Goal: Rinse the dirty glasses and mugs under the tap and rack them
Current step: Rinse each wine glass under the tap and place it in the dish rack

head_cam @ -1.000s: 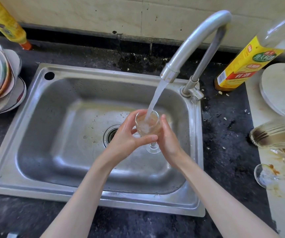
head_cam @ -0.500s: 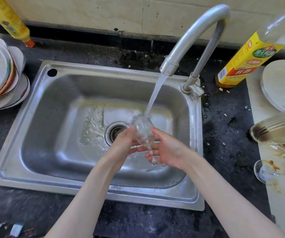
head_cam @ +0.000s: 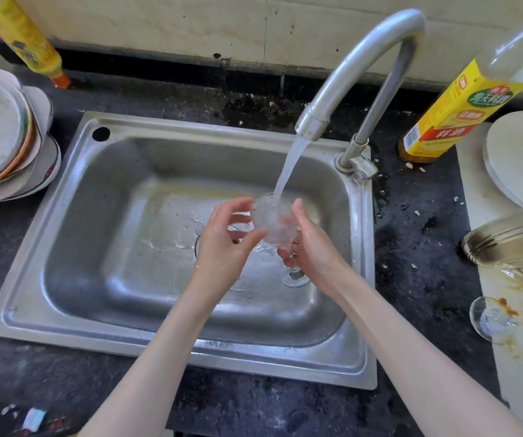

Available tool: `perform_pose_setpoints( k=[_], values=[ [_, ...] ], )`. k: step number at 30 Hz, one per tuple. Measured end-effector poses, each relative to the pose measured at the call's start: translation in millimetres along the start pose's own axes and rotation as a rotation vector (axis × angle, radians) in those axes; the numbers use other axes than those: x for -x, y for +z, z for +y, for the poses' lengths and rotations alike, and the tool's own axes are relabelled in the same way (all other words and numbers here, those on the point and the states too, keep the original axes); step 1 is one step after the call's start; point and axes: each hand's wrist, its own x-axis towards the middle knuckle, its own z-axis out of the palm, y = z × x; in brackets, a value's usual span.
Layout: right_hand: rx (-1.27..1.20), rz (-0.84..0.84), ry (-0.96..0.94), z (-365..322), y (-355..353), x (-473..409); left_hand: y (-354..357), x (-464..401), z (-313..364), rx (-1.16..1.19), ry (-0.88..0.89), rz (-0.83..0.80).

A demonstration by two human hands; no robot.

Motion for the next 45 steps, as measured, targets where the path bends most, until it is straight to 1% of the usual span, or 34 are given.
perform_pose_setpoints(
  k=[2, 3, 4, 5, 7, 9, 10, 12, 13, 15, 18, 19, 20, 21, 23, 24, 25, 27, 28, 30, 31, 32, 34, 35, 36, 38, 40, 41, 42, 43, 45],
  values=[
    [0.030, -0.056, -0.006, -3, -3, -1, -7, -8, 3, -0.198, 0.223, -0.023],
    [0.050, -0.077, -0.004, -5, -5, -1, -11, -13, 6, -0.258, 0.293, -0.054],
    [0.073, -0.090, -0.001, -8, -8, -1, -15, -18, 12, -0.290, 0.322, -0.115],
    [0.113, -0.093, 0.002, -11, -10, -1, -18, -23, 19, -0.304, 0.318, -0.207],
    [0.205, -0.089, 0.006, -17, -13, -1, -19, -31, 31, -0.311, 0.260, -0.458],
    [0.244, -0.093, 0.021, -23, -16, -2, -14, -33, 40, -0.299, 0.137, -0.720],
    [0.270, -0.106, 0.033, -25, -19, -4, -11, -34, 43, -0.306, 0.088, -0.804],
    [0.327, -0.166, 0.044, -29, -23, -5, -8, -36, 45, -0.336, 0.045, -0.867],
    [0.337, -0.196, 0.039, -29, -25, -6, -8, -37, 45, -0.345, 0.040, -0.854],
    [0.330, -0.232, 0.011, -27, -28, -8, -5, -37, 45, -0.352, 0.028, -0.736],
    [0.318, -0.152, -0.103, -22, -26, -10, 0, -35, 39, -0.309, 0.005, -0.462],
    [0.324, -0.113, -0.141, -21, -25, -10, 1, -34, 36, -0.285, 0.014, -0.420],
    [0.319, -0.083, -0.156, -20, -24, -10, 0, -35, 35, -0.279, 0.038, -0.448],
    [0.299, -0.073, -0.147, -21, -22, -11, -2, -36, 34, -0.313, 0.072, -0.533],
    [0.310, -0.102, -0.087, -19, -22, -15, -6, -36, 35, -0.447, 0.118, -0.737],
    [0.326, -0.134, -0.061, -21, -22, -15, -8, -38, 36, -0.471, 0.112, -0.784],
    [0.317, -0.165, -0.047, -22, -21, -16, -9, -39, 38, -0.454, 0.107, -0.781],
    [0.276, -0.183, -0.037, -22, -20, -17, -8, -40, 41, -0.409, 0.112, -0.663],
    [0.283, -0.166, -0.071, -22, -20, -17, -7, -40, 40, -0.375, 0.103, -0.577],
    [0.370, -0.112, -0.192, -19, -19, -19, -5, -39, 32, -0.329, 0.060, -0.417],
    [0.388, -0.099, -0.228, -19, -18, -20, -5, -38, 29, -0.321, 0.065, -0.384],
    [0.381, -0.106, -0.237, -19, -18, -23, -4, -38, 28, -0.326, 0.095, -0.430],
    [0.357, -0.162, -0.158, -20, -17, -28, -6, -38, 26, -0.349, 0.169, -0.592],
    [0.342, -0.197, -0.094, -20, -16, -30, -8, -39, 27, -0.375, 0.169, -0.636],
    [0.319, -0.226, -0.036, -22, -16, -32, -10, -40, 28, -0.391, 0.144, -0.640],
    [0.337, -0.236, -0.041, -22, -15, -31, -11, -41, 29, -0.415, 0.107, -0.540],
    [0.412, -0.173, -0.164, -18, -13, -30, -9, -40, 29, -0.398, 0.028, -0.369],
    [0.444, -0.145, -0.214, -16, -12, -29, -8, -40, 27, -0.368, -0.006, -0.312],
    [0.472, -0.121, -0.237, -14, -10, -27, -9, -40, 27, -0.349, -0.018, -0.313],
    [0.464, -0.114, -0.231, -12, -9, -26, -11, -41, 27, -0.337, 0.000, -0.381],
    [0.360, -0.133, -0.148, -14, -7, -25, -17, -43, 28, -0.334, 0.000, -0.609]
  ],
)
